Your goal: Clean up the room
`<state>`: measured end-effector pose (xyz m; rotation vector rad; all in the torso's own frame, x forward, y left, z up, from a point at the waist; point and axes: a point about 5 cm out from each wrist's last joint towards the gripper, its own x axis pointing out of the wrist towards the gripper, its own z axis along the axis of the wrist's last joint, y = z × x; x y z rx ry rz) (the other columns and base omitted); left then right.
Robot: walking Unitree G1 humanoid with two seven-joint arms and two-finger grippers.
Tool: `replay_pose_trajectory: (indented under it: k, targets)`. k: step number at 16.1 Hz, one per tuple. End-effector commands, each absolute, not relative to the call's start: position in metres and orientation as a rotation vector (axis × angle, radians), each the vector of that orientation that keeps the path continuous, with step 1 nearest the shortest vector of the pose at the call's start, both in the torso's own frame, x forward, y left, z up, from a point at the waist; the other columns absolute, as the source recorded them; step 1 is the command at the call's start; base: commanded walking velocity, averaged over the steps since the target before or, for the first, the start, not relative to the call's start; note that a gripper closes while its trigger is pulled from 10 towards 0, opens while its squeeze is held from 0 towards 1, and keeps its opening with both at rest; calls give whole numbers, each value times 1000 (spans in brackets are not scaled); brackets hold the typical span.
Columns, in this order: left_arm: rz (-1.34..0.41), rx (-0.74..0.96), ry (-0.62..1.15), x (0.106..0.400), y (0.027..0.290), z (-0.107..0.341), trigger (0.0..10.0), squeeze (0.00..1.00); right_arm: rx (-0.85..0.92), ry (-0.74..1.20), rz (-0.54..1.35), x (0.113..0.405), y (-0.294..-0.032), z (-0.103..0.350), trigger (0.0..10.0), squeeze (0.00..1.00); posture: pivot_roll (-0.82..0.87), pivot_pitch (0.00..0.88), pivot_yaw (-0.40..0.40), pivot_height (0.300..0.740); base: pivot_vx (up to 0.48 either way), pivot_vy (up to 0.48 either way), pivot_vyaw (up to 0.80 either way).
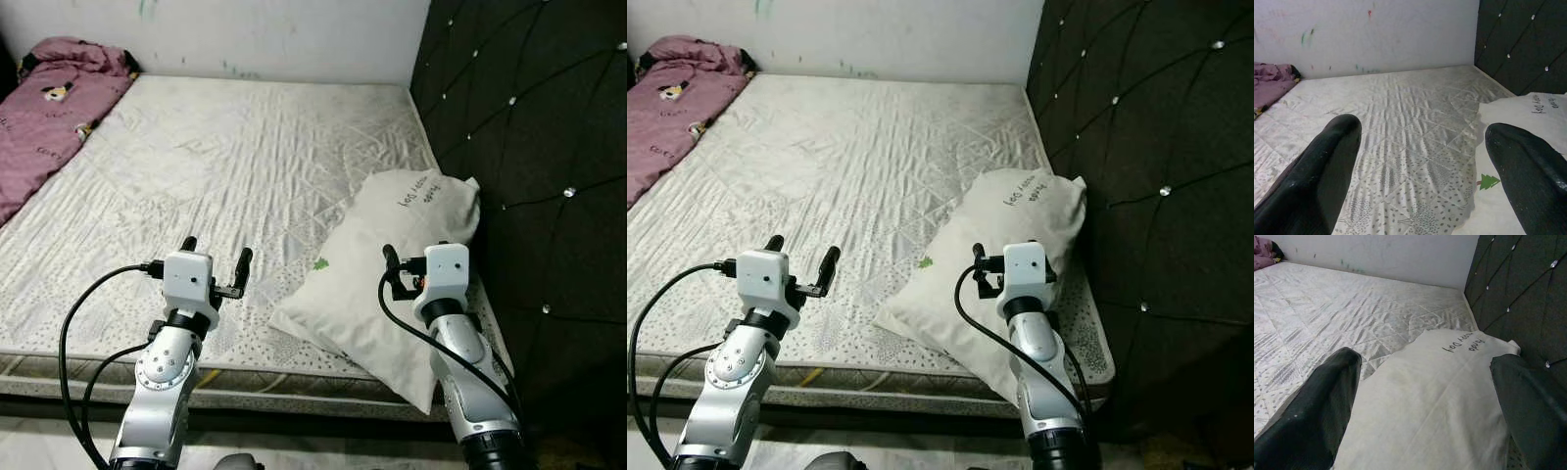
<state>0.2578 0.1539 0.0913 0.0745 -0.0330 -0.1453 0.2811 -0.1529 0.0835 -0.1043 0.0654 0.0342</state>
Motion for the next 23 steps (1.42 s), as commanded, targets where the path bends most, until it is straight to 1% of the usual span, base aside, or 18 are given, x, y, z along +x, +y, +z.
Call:
replay_pose_trajectory:
  k: [1, 15, 20, 23]
  targets:
    - [-143, 85, -24, 257, 154, 90, 10000, 0, -103, 56, 35, 282, -154, 86, 10000, 0, 7, 0, 0, 740, 0, 0, 0]
    - [-135, 73, -31, 258, 153, 91, 10000, 0, -100, 60, 35, 283, -155, 86, 10000, 0, 8, 0, -5, 740, 0, 0, 0]
    - [-126, 68, -30, 259, 154, 91, 10000, 0, -93, 62, 32, 284, -155, 85, 10000, 0, 8, 0, -5, 740, 0, 0, -774]
    - [-91, 73, -33, 259, 158, 91, 10000, 0, -90, 56, 27, 285, -155, 86, 10000, 0, 7, 0, -1, 740, 0, 0, 0]
